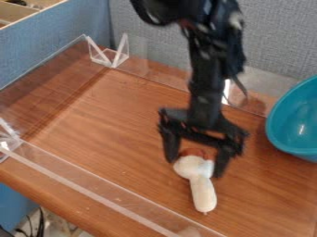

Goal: Put the mushroom in the blue bowl

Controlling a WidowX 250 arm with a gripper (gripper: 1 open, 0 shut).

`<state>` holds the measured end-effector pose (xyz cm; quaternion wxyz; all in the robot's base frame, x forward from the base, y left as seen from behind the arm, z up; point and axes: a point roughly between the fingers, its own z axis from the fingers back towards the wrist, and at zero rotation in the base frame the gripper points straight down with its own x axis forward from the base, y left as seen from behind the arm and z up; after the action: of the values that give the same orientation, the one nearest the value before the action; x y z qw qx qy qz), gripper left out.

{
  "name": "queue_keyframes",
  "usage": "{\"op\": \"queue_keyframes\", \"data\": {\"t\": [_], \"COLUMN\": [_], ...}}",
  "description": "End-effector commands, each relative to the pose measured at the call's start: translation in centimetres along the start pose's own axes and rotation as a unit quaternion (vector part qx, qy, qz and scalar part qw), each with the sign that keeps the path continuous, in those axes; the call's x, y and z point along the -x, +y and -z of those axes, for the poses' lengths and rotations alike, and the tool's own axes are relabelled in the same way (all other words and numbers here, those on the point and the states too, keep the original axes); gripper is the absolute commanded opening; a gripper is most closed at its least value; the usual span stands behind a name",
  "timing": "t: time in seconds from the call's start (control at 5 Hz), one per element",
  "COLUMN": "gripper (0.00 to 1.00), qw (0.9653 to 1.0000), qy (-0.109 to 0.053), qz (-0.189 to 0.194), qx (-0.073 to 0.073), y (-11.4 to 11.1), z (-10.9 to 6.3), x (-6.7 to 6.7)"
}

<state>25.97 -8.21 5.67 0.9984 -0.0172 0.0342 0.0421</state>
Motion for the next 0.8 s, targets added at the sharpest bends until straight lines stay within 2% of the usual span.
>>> {"op": "queue_keyframes", "data": {"t": [0.0, 0.6], "gripper": [1.00, 1.00], "qw": [0.9998, 0.9997], "qy": [-0.020, -0.022], "qz": [0.002, -0.006], "qx": [0.006, 0.006], "y": [-0.9, -1.6], "z": [0.4, 2.2], "x": [-0.1, -0.2]}}
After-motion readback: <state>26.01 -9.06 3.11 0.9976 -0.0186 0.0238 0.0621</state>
